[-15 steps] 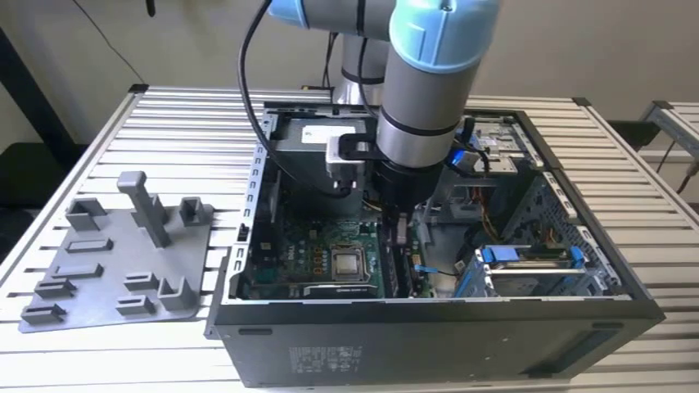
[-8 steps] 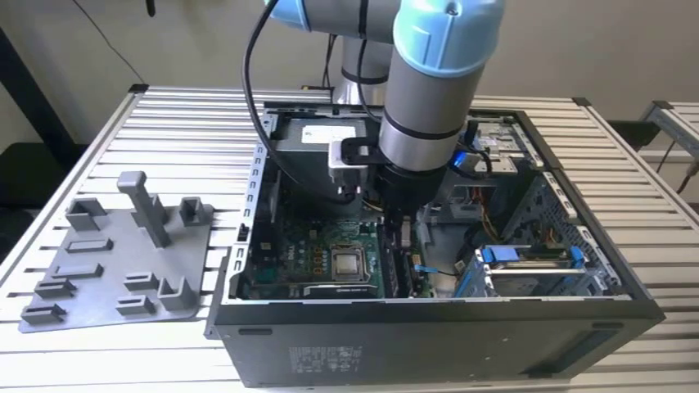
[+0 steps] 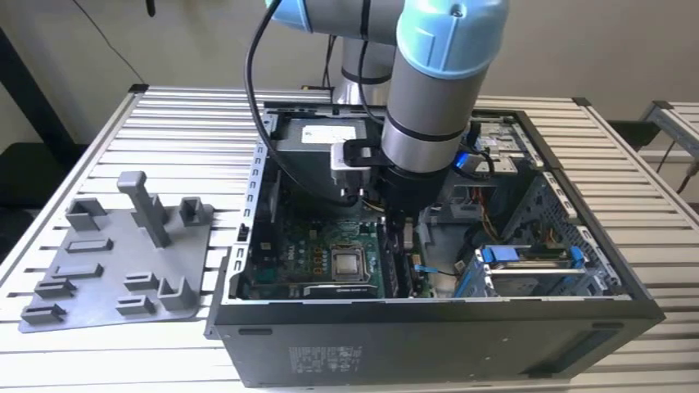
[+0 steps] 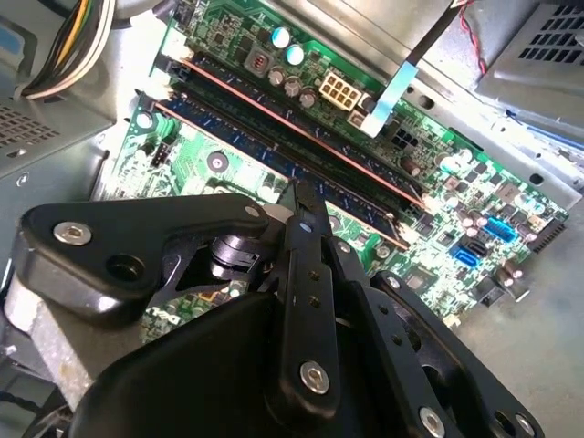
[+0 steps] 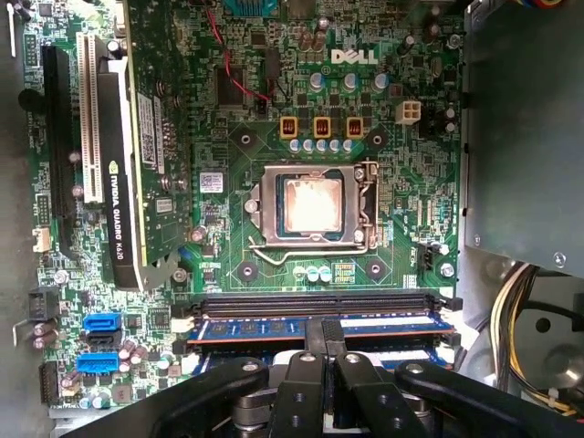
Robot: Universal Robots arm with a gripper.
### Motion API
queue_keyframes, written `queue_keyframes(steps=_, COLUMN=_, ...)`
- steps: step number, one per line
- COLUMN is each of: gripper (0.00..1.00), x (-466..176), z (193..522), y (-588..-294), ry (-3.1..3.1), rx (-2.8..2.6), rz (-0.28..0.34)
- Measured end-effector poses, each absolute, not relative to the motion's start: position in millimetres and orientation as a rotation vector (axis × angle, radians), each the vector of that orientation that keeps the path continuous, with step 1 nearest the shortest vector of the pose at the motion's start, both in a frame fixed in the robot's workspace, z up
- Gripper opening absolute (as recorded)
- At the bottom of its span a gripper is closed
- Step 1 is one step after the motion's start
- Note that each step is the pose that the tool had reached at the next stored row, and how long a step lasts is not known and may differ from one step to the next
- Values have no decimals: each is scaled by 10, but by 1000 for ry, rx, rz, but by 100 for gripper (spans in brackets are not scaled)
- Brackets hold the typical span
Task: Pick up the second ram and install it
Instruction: 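Press down the second ram until it locks into place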
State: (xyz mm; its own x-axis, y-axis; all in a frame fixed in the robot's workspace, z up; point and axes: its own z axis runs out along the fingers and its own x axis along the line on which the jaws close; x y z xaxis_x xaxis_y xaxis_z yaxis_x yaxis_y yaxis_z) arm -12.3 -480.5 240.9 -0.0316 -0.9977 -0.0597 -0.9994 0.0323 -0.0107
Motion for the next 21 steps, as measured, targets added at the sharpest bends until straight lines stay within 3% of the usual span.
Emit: queue_keyframes(steps=21, gripper=11, x=-110, z=2246, y=-4803, ry=2219, rx=-2149, rz=54)
